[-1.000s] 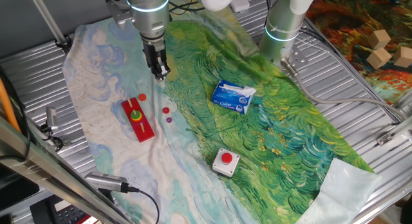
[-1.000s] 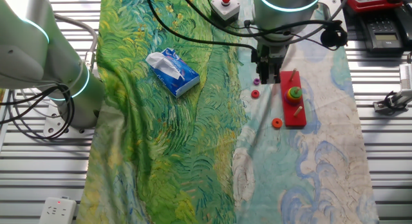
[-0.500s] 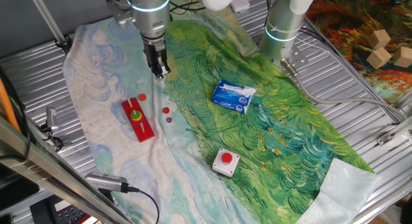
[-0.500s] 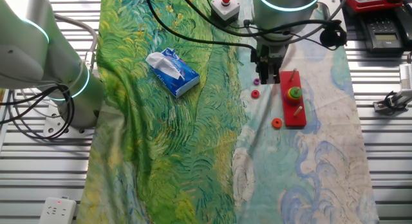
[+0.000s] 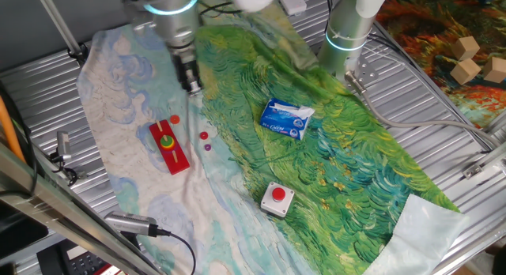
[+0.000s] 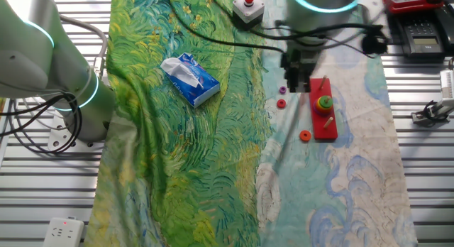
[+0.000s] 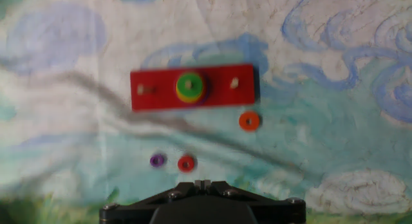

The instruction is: Take out one Hanoi block and throw it aside

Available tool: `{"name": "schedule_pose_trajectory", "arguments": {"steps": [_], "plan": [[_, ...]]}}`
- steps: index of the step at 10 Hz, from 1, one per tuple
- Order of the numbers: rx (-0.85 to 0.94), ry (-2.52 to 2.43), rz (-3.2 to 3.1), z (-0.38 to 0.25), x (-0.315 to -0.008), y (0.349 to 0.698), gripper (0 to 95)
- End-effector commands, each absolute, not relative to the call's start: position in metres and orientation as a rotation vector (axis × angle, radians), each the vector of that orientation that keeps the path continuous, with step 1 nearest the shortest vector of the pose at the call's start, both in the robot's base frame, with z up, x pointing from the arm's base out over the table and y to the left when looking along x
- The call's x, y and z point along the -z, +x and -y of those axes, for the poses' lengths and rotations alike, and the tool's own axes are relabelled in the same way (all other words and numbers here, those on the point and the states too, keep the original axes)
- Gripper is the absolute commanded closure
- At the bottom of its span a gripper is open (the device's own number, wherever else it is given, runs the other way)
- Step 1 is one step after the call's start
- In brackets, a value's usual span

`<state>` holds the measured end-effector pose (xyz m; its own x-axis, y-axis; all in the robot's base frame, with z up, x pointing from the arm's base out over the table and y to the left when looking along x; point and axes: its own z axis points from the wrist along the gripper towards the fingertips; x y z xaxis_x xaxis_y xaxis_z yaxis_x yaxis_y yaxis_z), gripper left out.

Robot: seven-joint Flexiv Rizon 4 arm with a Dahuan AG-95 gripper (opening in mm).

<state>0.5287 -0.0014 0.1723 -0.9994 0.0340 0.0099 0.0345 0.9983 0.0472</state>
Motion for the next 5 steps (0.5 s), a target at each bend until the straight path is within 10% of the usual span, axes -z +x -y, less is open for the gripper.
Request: {"name": "schedule_pose_trajectory", "arguments": {"steps": [1, 5], "plan": [[0.072, -0.077, 3.144, 0.001, -0.161, 0.556, 95.0], [0.073, -0.107, 3.153, -0.002, -0.148, 0.575, 95.0]]}}
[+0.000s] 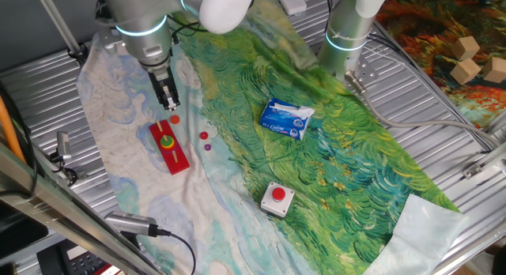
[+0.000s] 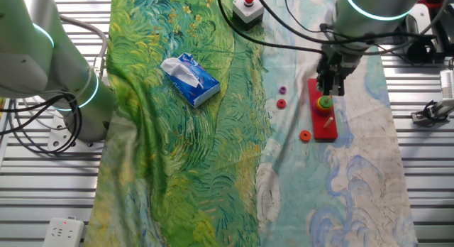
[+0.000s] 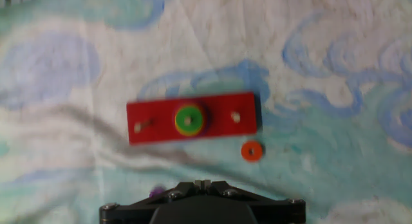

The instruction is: Take out one Hanoi block and throw it aside

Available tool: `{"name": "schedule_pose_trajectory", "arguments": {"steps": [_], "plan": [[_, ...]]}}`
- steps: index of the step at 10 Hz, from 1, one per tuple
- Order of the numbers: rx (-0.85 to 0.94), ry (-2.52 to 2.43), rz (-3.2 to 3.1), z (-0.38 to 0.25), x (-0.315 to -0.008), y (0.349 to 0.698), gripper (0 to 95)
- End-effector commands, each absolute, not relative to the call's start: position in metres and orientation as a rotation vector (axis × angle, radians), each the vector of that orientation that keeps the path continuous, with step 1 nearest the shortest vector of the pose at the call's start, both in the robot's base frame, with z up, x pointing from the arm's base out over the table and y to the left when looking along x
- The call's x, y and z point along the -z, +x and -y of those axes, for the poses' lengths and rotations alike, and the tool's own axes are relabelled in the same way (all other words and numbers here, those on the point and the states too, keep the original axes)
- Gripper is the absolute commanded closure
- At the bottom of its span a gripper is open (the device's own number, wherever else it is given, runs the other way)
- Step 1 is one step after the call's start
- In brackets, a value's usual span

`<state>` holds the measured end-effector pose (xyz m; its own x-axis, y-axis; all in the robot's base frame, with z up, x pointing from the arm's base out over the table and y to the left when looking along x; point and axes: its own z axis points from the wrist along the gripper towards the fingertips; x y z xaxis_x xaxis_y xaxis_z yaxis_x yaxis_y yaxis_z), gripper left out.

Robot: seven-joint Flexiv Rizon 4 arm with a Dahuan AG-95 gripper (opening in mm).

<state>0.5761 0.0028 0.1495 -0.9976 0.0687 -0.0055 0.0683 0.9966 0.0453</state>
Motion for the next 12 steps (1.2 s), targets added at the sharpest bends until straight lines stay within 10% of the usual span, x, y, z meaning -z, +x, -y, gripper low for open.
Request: {"name": "schedule_pose_trajectory", "arguments": {"steps": [1, 12], "plan": [[-0.067, 0.103, -3.125, -0.002, -0.148, 0.575, 95.0], [-0.051, 0.124, -3.135, -0.002, -0.154, 0.579, 95.0]]}}
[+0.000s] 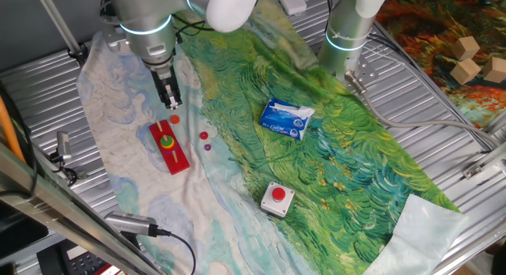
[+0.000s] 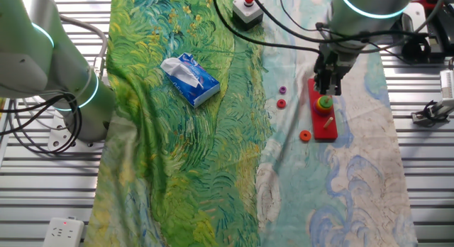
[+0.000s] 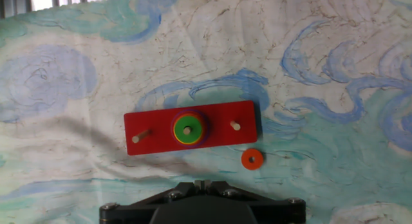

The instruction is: Take out one Hanoi block and throw it aside

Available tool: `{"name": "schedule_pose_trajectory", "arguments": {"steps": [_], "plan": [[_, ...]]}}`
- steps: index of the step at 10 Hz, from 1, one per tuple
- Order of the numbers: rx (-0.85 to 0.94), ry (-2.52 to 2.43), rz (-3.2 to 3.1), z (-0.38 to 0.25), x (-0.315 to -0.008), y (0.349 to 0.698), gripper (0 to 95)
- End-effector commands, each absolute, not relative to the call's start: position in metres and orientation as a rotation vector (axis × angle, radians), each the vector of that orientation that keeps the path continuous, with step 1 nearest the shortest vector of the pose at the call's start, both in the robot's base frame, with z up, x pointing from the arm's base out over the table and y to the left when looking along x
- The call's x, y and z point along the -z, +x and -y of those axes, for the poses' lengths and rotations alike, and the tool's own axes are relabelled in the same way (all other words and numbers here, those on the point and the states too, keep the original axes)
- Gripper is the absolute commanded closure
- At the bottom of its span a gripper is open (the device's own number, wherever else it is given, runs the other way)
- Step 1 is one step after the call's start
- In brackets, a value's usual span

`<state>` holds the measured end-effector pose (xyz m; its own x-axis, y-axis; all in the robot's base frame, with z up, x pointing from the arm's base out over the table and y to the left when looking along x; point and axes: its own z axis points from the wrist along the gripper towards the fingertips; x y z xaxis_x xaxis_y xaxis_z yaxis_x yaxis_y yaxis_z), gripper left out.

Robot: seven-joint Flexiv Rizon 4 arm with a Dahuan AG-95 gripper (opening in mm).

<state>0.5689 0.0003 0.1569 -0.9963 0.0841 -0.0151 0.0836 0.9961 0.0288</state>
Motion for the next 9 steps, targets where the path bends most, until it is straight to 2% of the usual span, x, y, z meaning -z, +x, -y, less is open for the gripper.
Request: {"name": "schedule_pose_trajectory", "arguments": {"steps": [1, 5, 9], "plan": [[-0.050, 0.134, -3.136, -0.003, -0.154, 0.586, 95.0], [-0.035, 0.180, -3.141, -0.001, -0.149, 0.608, 95.0], [0.016, 0.166, -3.212, 0.005, -0.159, 0.593, 95.0]]}}
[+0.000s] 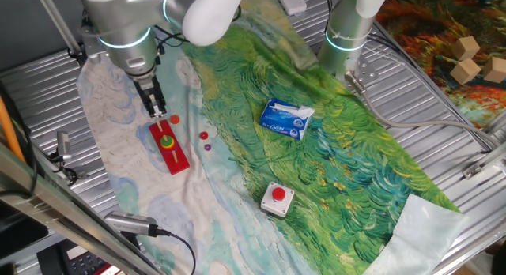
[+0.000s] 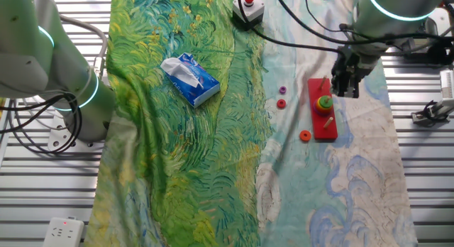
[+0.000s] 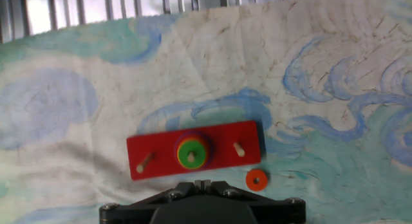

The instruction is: Take out one Hanoi block and throw it aside

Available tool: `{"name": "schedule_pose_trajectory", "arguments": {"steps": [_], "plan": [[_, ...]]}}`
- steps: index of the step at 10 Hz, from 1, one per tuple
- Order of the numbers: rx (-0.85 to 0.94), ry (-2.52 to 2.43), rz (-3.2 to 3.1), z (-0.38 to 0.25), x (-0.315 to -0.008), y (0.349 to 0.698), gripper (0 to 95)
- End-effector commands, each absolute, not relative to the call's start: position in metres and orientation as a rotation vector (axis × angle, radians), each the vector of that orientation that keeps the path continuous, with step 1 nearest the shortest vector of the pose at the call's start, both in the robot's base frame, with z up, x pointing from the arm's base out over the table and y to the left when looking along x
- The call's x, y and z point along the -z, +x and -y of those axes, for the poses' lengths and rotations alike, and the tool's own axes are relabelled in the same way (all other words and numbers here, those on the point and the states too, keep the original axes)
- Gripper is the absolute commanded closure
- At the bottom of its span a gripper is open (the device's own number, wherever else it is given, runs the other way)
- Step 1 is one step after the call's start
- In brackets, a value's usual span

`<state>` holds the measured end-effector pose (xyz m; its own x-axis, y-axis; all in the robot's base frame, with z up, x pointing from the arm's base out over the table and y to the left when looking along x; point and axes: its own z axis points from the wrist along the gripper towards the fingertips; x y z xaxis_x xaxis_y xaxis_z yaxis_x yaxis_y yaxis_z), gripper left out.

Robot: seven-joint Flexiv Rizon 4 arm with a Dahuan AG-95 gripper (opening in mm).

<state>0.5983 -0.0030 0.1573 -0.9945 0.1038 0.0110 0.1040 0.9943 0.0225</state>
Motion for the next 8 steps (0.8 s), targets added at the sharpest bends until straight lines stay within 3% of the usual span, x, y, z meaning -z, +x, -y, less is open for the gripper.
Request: {"name": "schedule_pose_trajectory", "arguments": {"steps": [1, 5, 8], "plan": [[0.000, -0.158, 3.069, 0.005, -0.157, 0.591, 95.0], [0.008, -0.169, 3.054, 0.035, -0.187, 0.618, 95.0], [-0.007, -0.114, 3.049, 0.043, -0.215, 0.617, 95.0]]}}
